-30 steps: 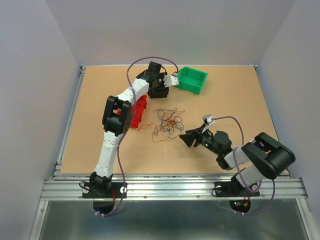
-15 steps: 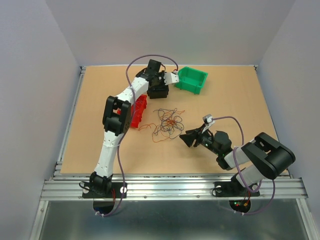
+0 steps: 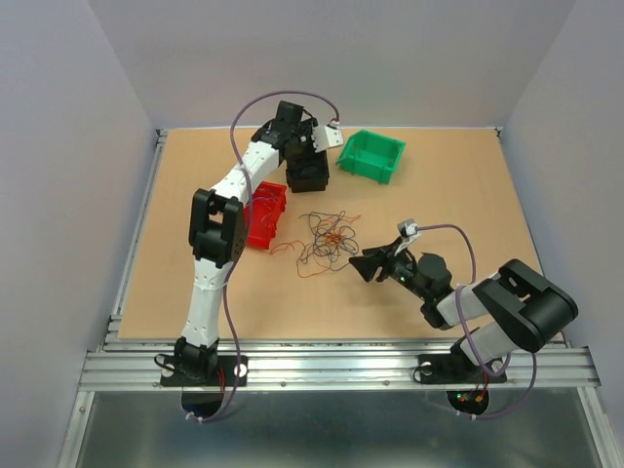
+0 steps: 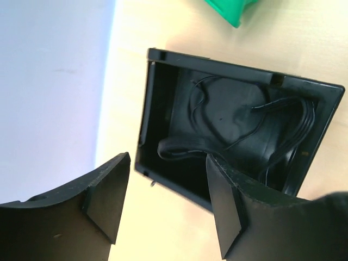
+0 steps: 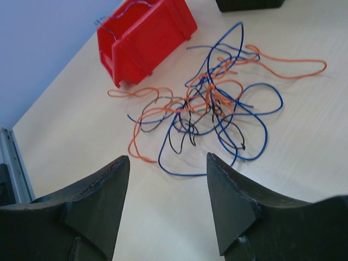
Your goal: Untangle the cables
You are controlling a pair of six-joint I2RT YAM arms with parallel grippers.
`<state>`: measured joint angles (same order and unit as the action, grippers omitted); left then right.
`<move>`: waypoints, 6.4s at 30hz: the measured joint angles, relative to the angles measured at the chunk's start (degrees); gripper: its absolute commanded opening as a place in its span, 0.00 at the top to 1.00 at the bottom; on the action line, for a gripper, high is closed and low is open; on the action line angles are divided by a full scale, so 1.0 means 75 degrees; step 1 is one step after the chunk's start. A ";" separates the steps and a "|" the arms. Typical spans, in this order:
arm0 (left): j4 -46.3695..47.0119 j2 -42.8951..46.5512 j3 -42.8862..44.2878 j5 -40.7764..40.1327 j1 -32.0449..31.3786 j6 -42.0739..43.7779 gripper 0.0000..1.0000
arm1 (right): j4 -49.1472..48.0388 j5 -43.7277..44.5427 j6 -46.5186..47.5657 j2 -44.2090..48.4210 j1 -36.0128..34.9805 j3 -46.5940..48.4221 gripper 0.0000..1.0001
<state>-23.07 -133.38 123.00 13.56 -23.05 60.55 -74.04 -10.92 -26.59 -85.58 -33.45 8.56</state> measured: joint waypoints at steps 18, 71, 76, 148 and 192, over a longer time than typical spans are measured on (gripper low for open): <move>-0.0283 0.2037 -0.1795 0.1163 0.0038 -0.0758 0.38 | 0.1291 0.0906 0.0201 -0.0452 0.0000 0.2763 0.37; 0.9285 0.9189 -1.1555 0.4022 -0.0312 -0.6260 0.33 | 0.6199 0.0181 0.1443 0.3293 -0.1591 0.4628 0.99; 0.9352 0.9136 -1.1590 0.5187 -0.0405 -0.6169 0.33 | 0.6417 -0.0064 0.1445 0.3599 -0.1591 0.4631 0.99; 0.2894 0.8483 -0.8699 0.1463 0.0956 -0.5135 1.00 | 0.3585 0.2005 0.3235 0.2057 -0.1588 0.2608 0.23; 0.3206 0.5106 -0.8230 -0.0254 0.1338 -0.4788 0.55 | 0.6356 0.2463 0.2346 0.0032 -0.1384 0.4779 0.23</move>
<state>0.97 -95.09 61.28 11.66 -13.02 24.64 -26.37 7.55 -8.99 -85.34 -43.83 44.40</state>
